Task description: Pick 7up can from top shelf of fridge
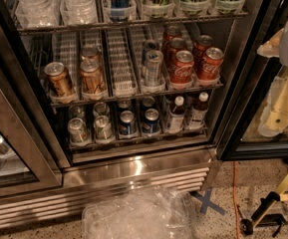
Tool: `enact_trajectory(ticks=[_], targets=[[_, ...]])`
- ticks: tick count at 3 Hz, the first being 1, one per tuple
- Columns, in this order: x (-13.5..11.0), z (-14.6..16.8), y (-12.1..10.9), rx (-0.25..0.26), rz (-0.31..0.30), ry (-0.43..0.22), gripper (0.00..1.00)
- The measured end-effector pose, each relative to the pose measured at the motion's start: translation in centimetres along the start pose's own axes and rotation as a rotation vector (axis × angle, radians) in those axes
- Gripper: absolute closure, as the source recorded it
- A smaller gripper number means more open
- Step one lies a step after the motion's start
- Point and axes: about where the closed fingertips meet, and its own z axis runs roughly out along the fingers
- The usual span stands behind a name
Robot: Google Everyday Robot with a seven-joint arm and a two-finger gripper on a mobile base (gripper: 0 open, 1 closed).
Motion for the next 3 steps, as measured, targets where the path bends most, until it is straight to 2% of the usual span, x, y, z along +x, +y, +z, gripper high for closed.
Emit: enact_trajectory(ticks=[1,2,3], targets=[[0.0,0.0,0.0,0.000,0.000,0.000,0.00],[-1.4,0.3,0.7,0.015,0.046,-0.039,0.00],[-3.8,1.7,2.7,0.022,0.179,-0.149,0.00]])
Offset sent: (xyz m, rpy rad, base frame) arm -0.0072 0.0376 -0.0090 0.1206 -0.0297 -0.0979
